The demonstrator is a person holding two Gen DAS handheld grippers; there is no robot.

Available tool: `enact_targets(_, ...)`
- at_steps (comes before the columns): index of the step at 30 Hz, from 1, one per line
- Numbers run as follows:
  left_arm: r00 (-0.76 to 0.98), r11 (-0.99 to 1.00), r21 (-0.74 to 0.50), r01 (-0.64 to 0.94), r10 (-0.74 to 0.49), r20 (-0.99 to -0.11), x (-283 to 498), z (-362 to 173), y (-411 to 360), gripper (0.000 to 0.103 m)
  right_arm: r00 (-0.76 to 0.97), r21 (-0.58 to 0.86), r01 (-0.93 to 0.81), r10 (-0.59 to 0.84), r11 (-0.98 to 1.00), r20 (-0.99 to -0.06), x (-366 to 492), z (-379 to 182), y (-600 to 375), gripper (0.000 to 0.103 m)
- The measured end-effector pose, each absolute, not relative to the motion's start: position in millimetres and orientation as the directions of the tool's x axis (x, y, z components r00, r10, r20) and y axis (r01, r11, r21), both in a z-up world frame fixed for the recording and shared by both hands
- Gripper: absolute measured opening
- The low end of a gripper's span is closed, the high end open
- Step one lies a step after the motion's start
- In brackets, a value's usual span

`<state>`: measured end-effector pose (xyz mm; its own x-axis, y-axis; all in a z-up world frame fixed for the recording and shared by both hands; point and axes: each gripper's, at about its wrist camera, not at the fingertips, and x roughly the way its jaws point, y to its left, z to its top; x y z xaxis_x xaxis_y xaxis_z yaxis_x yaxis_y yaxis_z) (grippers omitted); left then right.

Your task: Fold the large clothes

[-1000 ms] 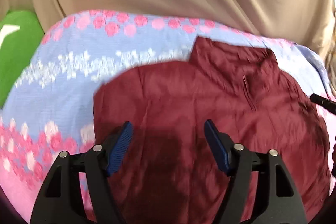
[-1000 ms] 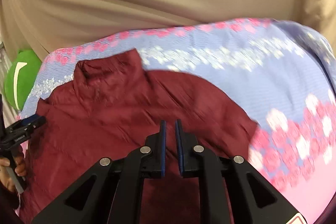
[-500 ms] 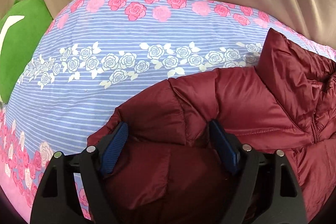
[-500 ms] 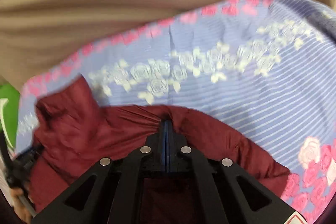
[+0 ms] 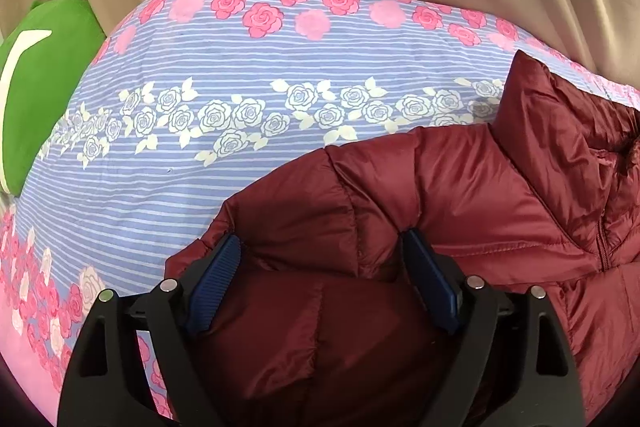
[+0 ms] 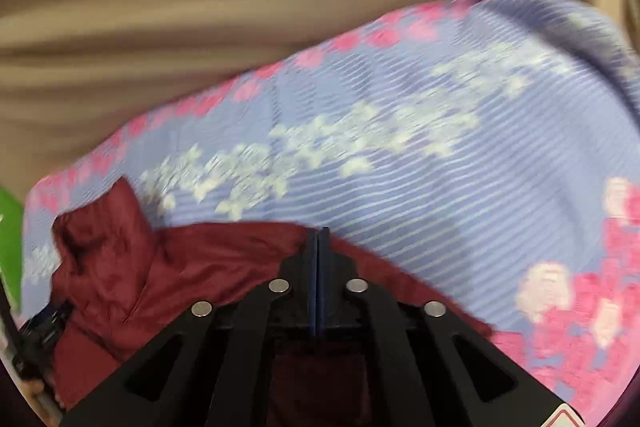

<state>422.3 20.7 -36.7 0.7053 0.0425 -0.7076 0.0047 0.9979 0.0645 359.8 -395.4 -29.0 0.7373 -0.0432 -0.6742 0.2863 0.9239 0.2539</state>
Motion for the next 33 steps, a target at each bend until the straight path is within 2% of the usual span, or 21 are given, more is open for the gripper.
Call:
enact_targets(5, 0.732, 0.997, 0.077, 0.01, 0.045, -0.679, 402.2, -28.9, 26.9, 0.08, 0.754, 0.164, 0.203, -0.047, 0.965, -0.655, 287.6, -2.5, -376.4, 0.01)
enact_targets(9, 0.749, 0.994, 0.032, 0.101, -0.055, -0.66, 337.3, -3.5, 36.0, 0.081, 0.738, 0.111, 0.14, -0.029, 0.984, -0.674, 198.5, 5.9, -368.9, 0.013)
enact_targets(11, 0.732, 0.99, 0.006, 0.143, -0.102, -0.674, 300.8, 5.7, 43.3, 0.081, 0.725, 0.111, 0.134, -0.021, 0.985, -0.688, 146.9, 3.8, -371.5, 0.025)
enact_targets(13, 0.705, 0.981, -0.018, 0.192, -0.151, -0.693, 252.3, 11.7, 56.2, 0.085, 0.707, 0.135, 0.14, -0.003, 0.981, -0.707, 91.4, 1.2, -377.3, 0.043)
enact_targets(17, 0.625, 0.964, -0.068, 0.258, -0.22, -0.749, 158.7, 10.1, 88.8, 0.091, 0.665, 0.173, 0.135, 0.041, 0.976, -0.745, -20.8, -10.8, -384.8, 0.058)
enact_targets(20, 0.553, 0.956, -0.142, 0.258, -0.266, -0.79, 94.6, -5.3, 122.3, 0.092, 0.636, 0.163, 0.136, 0.04, 0.977, -0.771, -83.3, -23.9, -385.7, 0.062)
enact_targets(25, 0.51, 0.969, -0.15, 0.198, -0.232, -0.828, 11.5, -28.7, 162.7, 0.093, 0.606, 0.185, 0.074, 0.103, 0.98, -0.789, -162.3, -42.2, -369.6, 0.067)
enact_targets(29, 0.5, 0.969, -0.206, 0.134, -0.245, -0.83, -18.3, -46.8, 184.6, 0.093, 0.607, 0.212, 0.045, 0.142, 0.976, -0.782, -180.3, -57.4, -362.3, 0.069)
enact_targets(33, 0.46, 0.951, -0.295, 0.09, -0.303, -0.835, -29.4, -70.7, 188.5, 0.093, 0.601, 0.31, 0.082, 0.202, 0.947, -0.774, -177.8, -80.2, -366.2, 0.069)
